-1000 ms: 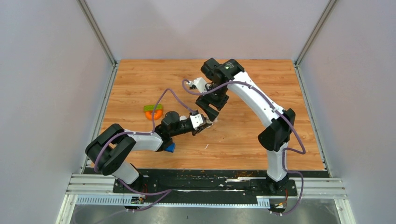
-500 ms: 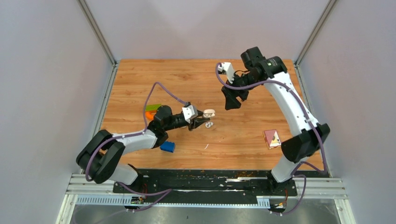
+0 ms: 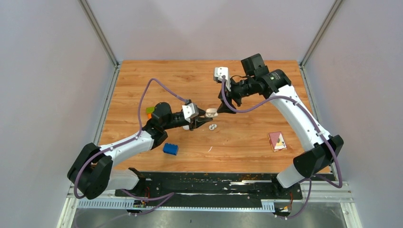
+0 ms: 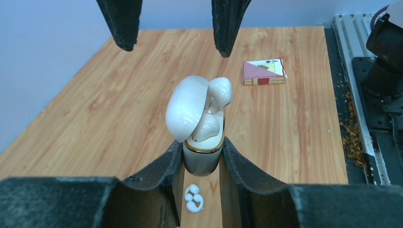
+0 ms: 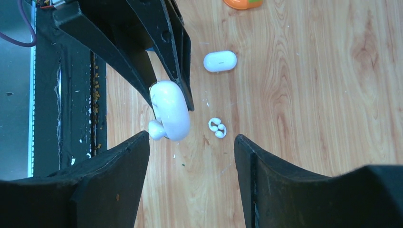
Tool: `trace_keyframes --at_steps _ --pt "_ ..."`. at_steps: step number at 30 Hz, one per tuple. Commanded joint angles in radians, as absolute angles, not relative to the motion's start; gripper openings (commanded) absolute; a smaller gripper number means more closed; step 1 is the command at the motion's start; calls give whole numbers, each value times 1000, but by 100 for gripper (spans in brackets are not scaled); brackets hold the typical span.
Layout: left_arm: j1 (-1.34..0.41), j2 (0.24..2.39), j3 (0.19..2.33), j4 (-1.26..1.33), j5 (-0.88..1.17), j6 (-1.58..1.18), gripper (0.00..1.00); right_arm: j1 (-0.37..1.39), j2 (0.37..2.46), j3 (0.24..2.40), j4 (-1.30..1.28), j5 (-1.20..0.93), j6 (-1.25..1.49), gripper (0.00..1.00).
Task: Insert the wireless bluetooth earbuds into the charging case
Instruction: Close the charging case.
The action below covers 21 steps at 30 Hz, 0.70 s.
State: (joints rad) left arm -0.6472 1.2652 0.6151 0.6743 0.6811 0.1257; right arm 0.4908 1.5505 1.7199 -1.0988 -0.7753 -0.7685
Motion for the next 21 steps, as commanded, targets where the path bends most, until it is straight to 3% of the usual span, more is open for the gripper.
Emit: trace_keyframes --at_steps 1,21 --pt "-643 1224 656 640 706 139 10 525 1541 1714 -1024 -830 -795 65" --pt "-643 1231 656 659 735 146 10 546 1549 1674 -1063 -761 -840 65"
